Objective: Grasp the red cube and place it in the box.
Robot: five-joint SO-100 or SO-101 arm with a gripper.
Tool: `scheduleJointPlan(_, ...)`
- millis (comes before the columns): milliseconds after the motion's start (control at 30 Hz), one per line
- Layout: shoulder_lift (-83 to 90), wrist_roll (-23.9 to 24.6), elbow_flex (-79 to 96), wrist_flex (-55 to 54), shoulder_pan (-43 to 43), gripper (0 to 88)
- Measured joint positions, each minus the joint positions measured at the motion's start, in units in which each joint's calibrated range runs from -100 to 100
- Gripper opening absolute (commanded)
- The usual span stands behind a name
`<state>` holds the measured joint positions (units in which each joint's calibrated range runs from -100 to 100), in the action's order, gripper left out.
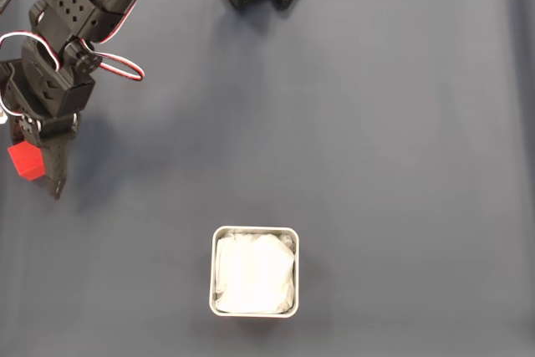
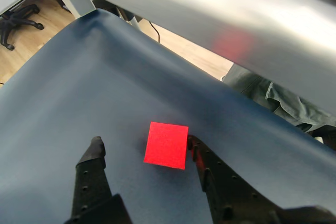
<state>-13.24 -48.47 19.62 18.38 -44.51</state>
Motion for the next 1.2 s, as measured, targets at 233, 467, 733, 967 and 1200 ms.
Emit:
scheduleJointPlan(233, 0.0, -0.2, 0.4, 0.0, 0.8, 36.0)
scheduleJointPlan(467, 0.0, -0.2, 2.0, -0.1, 1.0, 31.9)
scheduleJointPlan(733, 0.0, -1.1, 2.0, -0.4, 1.0, 22.1)
scheduleJointPlan(967, 0.0, -1.4, 2.0, -1.0, 1.0, 18.7)
scheduleJointPlan(1200, 0.0, -1.4, 2.0, -1.0, 1.0, 14.6)
